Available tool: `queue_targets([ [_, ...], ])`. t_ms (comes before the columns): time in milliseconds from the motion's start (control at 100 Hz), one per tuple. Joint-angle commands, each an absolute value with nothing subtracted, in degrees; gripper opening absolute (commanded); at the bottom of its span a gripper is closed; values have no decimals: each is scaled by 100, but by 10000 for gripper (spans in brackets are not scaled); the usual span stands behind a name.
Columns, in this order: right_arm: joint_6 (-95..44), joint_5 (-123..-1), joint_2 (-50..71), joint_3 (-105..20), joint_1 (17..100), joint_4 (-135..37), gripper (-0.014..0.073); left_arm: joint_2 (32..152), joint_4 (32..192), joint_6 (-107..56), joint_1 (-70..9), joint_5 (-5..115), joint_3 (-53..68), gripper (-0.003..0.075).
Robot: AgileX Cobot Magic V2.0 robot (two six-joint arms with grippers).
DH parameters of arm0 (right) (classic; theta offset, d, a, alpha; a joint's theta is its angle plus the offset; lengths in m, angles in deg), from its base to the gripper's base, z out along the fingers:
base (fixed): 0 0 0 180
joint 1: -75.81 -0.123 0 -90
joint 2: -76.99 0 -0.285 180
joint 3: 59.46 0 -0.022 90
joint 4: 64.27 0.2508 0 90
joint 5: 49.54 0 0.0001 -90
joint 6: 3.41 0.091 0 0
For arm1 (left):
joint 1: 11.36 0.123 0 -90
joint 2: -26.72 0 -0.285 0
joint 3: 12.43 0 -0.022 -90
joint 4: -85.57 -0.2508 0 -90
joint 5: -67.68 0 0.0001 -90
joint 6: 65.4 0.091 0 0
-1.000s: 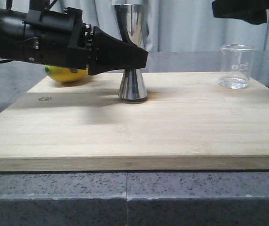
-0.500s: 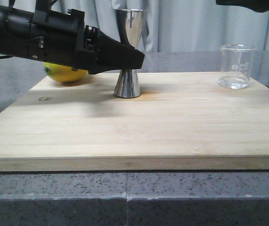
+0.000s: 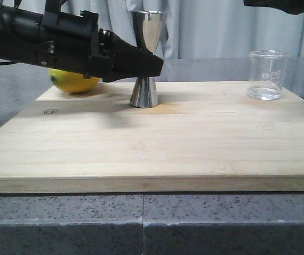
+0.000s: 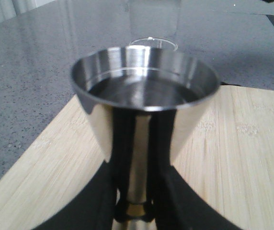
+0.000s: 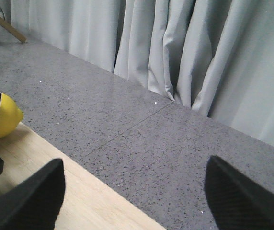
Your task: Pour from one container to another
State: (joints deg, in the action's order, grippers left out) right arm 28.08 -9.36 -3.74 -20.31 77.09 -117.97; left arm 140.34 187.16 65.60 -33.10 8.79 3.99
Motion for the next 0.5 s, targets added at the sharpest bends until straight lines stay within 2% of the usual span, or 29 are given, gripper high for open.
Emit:
queue_targets([
  [0,2808,-585,-207,-2172,7749,-11643,558,13821,19156,6561,-3340,564,250,59],
  [300,2808,-585,-207,-2172,7749,-11643,558,13821,19156,6561,-3340,464,250,60],
  [490,2808,-585,-207,-2172,7749,-11643,558,13821,19156,6561,-3340,291,250,88],
])
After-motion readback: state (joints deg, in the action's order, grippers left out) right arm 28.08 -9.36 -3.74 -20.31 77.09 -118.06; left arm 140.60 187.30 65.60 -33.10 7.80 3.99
